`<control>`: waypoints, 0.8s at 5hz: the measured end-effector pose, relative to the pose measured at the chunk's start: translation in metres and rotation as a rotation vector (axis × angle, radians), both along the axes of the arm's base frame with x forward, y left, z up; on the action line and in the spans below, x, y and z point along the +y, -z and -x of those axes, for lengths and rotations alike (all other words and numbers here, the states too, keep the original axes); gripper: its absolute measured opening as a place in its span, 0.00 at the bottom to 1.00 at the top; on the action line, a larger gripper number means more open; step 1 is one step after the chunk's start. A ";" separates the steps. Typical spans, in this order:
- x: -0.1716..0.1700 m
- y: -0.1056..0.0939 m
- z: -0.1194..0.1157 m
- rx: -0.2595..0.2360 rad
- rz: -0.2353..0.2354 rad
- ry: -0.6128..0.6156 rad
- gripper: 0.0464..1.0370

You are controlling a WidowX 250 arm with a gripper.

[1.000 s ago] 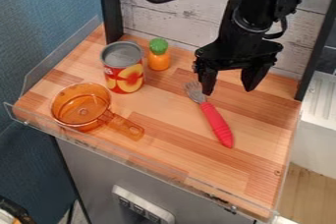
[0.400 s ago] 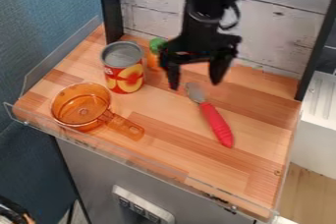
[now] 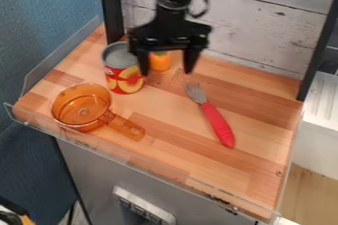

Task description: Moved the pot to the upper right of the table next to the red fork

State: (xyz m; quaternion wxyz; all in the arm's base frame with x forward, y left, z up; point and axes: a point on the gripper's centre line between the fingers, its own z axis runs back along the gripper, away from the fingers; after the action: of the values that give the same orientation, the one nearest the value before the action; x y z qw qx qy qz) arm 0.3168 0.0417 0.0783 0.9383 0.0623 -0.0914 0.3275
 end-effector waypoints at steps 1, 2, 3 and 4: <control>0.024 0.004 0.007 0.021 -0.023 0.011 0.96; 0.061 0.012 0.013 0.037 -0.031 -0.024 0.96; 0.091 0.012 0.024 0.053 -0.043 -0.039 0.96; 0.118 0.016 0.031 0.040 -0.055 -0.056 0.96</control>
State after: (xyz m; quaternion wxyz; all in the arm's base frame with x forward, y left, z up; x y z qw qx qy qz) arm 0.2863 0.1598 0.0624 0.9283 0.0974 -0.0797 0.3498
